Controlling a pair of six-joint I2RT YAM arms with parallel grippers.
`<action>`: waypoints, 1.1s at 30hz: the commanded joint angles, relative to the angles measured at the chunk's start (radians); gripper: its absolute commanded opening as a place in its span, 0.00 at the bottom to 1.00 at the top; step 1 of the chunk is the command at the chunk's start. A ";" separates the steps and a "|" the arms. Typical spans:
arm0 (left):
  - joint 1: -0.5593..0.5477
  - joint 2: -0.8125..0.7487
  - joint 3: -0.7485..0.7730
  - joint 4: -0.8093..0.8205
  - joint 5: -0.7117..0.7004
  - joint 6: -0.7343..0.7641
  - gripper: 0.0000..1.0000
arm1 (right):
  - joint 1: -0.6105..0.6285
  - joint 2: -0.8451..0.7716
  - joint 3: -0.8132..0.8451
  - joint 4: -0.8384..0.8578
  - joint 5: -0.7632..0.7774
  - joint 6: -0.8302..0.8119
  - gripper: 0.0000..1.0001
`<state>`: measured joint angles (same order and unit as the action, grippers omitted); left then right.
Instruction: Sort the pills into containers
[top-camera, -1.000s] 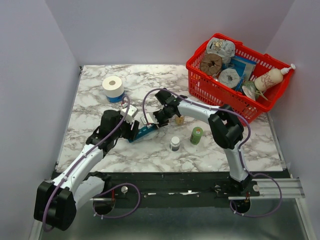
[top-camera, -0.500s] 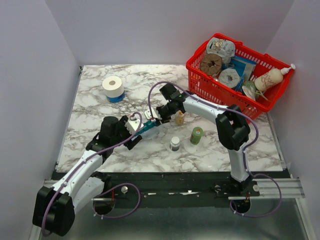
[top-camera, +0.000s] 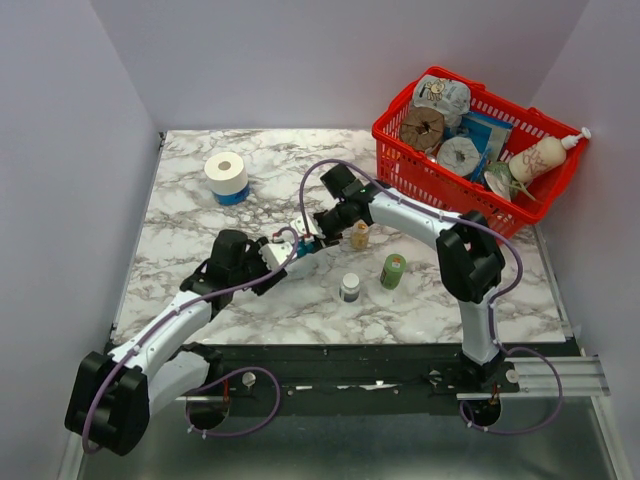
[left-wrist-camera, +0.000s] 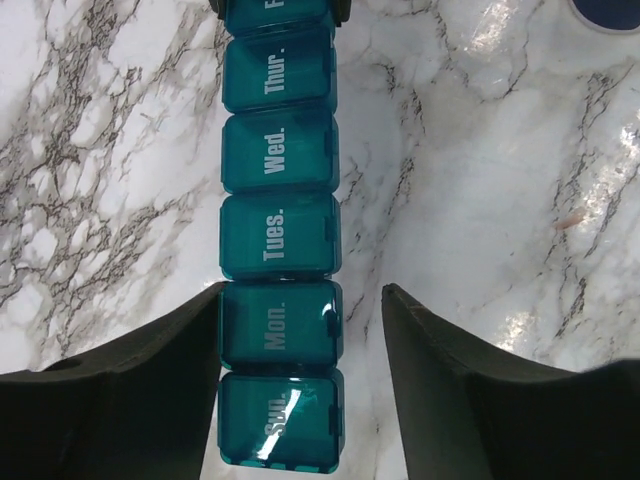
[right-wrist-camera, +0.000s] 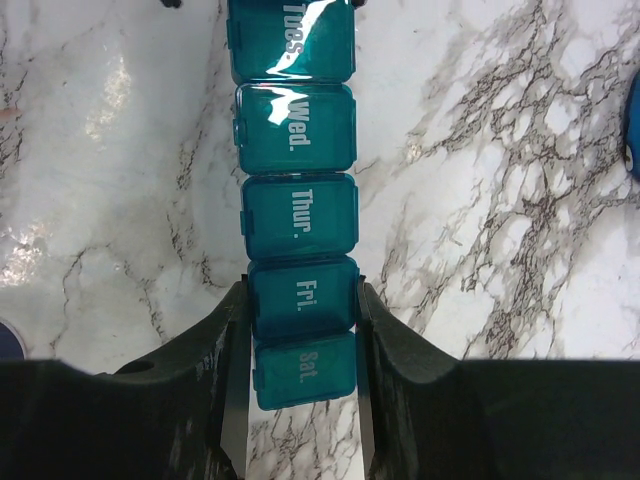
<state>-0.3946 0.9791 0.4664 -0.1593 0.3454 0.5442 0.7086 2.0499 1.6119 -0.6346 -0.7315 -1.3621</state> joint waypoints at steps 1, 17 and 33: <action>-0.009 0.015 0.035 0.014 -0.043 0.014 0.54 | 0.002 -0.042 -0.010 -0.019 -0.072 -0.008 0.24; -0.036 -0.031 0.015 -0.036 -0.034 0.066 0.00 | -0.006 -0.027 0.072 -0.119 -0.114 0.043 0.46; -0.046 -0.031 0.014 -0.040 -0.010 0.071 0.00 | -0.038 0.001 0.166 -0.123 -0.152 0.179 0.53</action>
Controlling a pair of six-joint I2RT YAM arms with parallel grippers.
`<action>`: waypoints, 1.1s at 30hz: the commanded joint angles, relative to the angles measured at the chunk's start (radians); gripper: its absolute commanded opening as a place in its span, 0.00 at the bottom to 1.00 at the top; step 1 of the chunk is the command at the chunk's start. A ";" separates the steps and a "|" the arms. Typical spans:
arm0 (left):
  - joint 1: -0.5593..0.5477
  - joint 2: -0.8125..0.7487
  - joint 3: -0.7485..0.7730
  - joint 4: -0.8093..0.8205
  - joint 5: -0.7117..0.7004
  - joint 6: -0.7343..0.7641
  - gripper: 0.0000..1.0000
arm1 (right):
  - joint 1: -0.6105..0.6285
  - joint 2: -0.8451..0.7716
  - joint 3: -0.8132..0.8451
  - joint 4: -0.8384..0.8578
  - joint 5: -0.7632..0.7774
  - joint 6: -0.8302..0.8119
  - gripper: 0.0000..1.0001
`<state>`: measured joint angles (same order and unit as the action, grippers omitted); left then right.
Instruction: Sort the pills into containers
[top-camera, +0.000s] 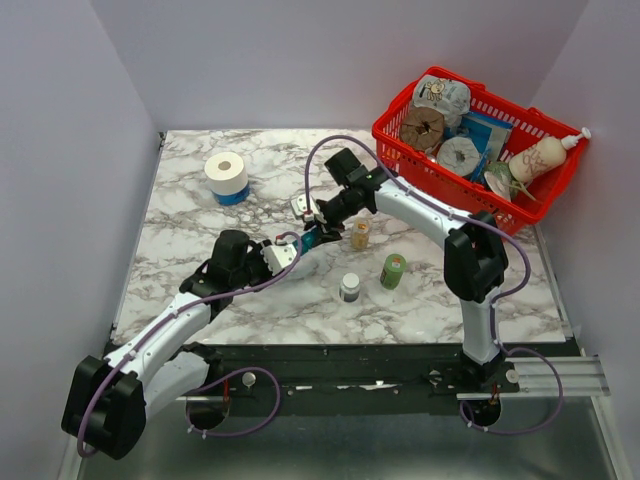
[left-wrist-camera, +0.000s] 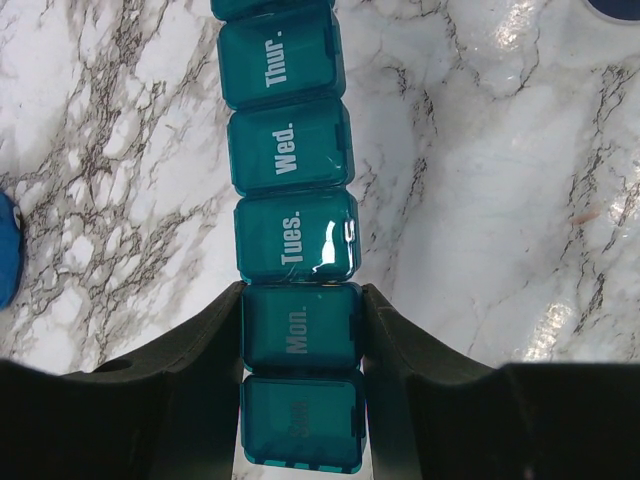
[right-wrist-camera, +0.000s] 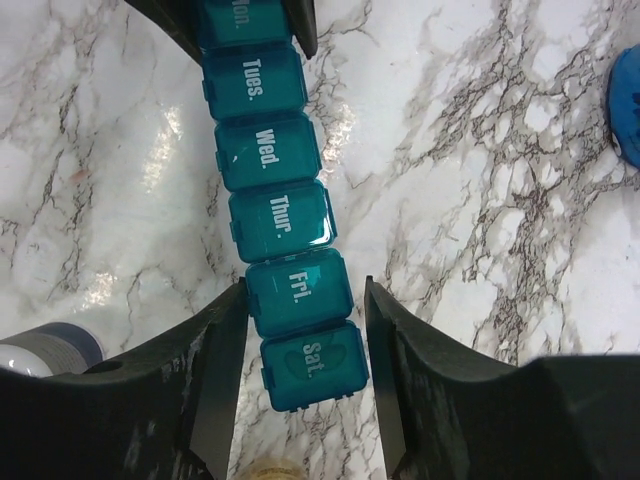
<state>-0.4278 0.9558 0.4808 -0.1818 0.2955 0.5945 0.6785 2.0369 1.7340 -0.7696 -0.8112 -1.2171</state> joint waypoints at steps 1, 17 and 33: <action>-0.012 -0.008 -0.001 -0.016 0.042 0.021 0.00 | -0.008 0.017 0.044 0.012 -0.075 0.034 0.51; -0.012 -0.028 -0.019 0.024 0.048 -0.001 0.00 | -0.017 0.069 0.056 0.364 0.168 0.500 0.41; 0.073 0.136 0.013 0.120 -0.010 -0.038 0.00 | -0.138 -0.024 0.240 0.294 0.031 0.775 0.68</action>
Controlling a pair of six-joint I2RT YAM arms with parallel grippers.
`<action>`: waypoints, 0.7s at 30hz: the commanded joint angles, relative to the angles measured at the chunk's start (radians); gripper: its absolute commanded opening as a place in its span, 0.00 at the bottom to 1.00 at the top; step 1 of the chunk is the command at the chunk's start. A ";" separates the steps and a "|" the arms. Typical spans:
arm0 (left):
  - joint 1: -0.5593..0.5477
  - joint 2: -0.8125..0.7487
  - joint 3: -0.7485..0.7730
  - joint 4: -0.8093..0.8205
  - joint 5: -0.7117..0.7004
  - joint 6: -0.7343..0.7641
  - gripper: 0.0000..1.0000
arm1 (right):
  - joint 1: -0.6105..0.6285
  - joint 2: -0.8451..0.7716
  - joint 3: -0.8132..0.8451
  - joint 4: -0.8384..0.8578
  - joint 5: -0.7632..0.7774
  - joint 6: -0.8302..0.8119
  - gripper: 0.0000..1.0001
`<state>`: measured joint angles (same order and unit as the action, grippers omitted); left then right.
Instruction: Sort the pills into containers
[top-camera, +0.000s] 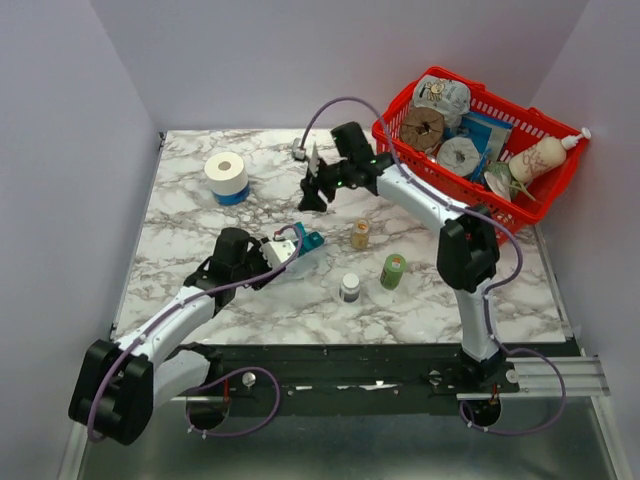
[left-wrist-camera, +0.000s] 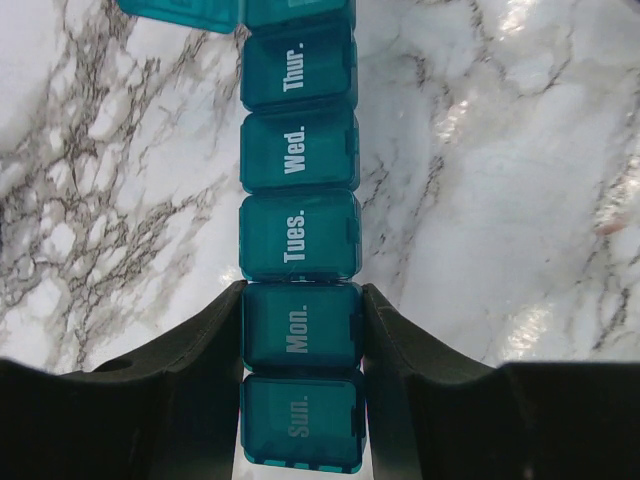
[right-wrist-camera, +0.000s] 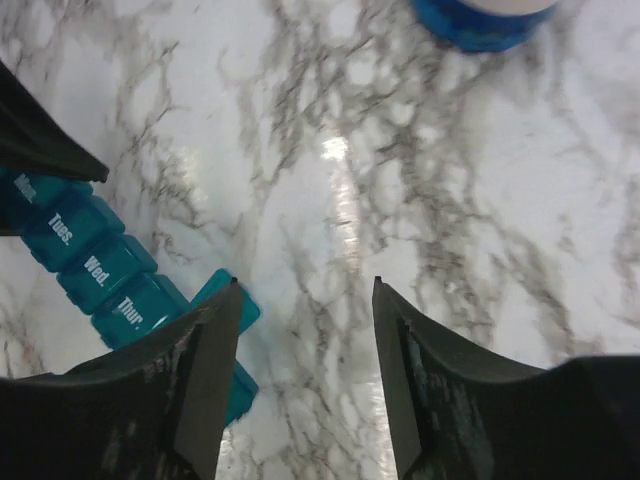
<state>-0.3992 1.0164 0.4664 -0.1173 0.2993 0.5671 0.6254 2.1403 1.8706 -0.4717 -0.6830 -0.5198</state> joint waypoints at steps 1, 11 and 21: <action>0.055 0.097 0.034 0.076 -0.032 -0.010 0.00 | -0.099 -0.153 0.093 -0.010 -0.107 0.069 0.70; 0.079 0.342 0.158 0.128 -0.084 -0.006 0.00 | -0.112 -0.445 -0.252 -0.120 -0.179 -0.134 0.80; 0.079 0.346 0.173 0.062 -0.098 -0.036 0.71 | -0.112 -0.644 -0.478 -0.222 -0.197 -0.256 0.80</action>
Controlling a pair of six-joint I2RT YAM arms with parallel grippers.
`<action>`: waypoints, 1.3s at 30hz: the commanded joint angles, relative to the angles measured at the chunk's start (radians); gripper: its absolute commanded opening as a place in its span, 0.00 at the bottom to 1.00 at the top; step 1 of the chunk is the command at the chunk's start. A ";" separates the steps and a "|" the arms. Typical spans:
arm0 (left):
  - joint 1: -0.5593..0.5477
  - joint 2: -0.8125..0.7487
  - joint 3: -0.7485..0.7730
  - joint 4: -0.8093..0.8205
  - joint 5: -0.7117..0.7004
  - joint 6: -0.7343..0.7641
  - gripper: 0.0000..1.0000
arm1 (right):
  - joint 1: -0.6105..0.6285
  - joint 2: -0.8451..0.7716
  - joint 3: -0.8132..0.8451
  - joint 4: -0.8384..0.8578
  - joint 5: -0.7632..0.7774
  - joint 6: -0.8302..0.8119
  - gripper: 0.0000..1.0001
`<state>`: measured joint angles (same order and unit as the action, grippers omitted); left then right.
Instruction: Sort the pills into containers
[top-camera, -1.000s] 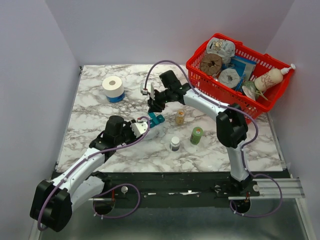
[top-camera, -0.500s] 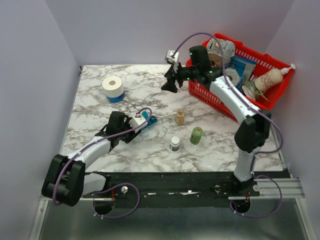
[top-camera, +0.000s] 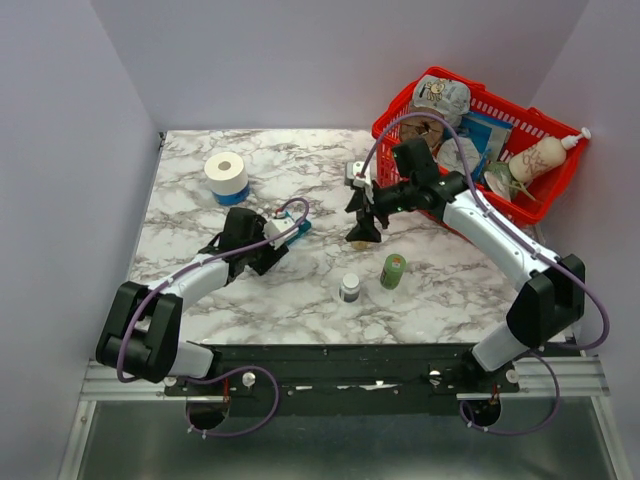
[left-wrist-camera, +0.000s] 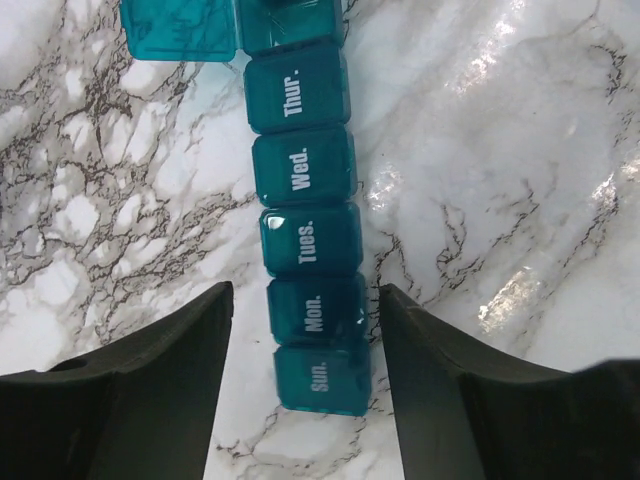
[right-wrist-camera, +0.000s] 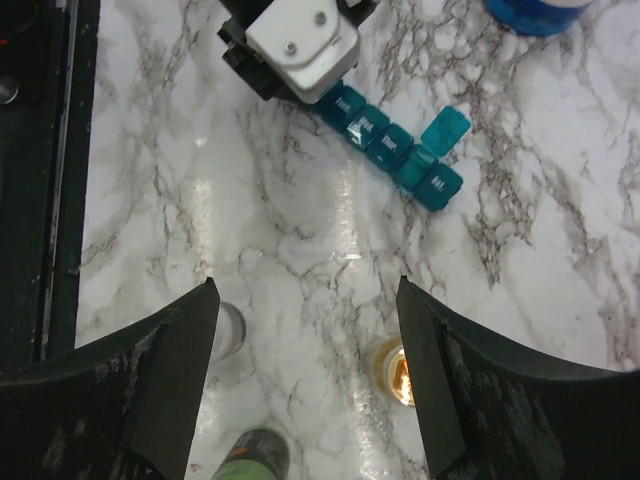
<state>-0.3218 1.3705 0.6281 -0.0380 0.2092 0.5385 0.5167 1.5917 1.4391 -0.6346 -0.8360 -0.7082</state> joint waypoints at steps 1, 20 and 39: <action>0.001 -0.005 0.015 -0.023 -0.007 -0.009 0.74 | -0.003 -0.104 -0.058 -0.065 -0.048 -0.076 0.80; 0.061 -0.787 -0.205 0.089 -0.019 -0.480 0.99 | 0.224 -0.145 -0.286 -0.045 0.176 -0.376 0.81; 0.061 -0.834 -0.219 0.118 0.064 -0.474 0.99 | 0.278 -0.018 -0.338 -0.024 0.402 -0.332 0.70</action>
<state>-0.2630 0.5430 0.4240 0.0505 0.2073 0.0921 0.7910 1.5585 1.1133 -0.6712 -0.4683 -1.0485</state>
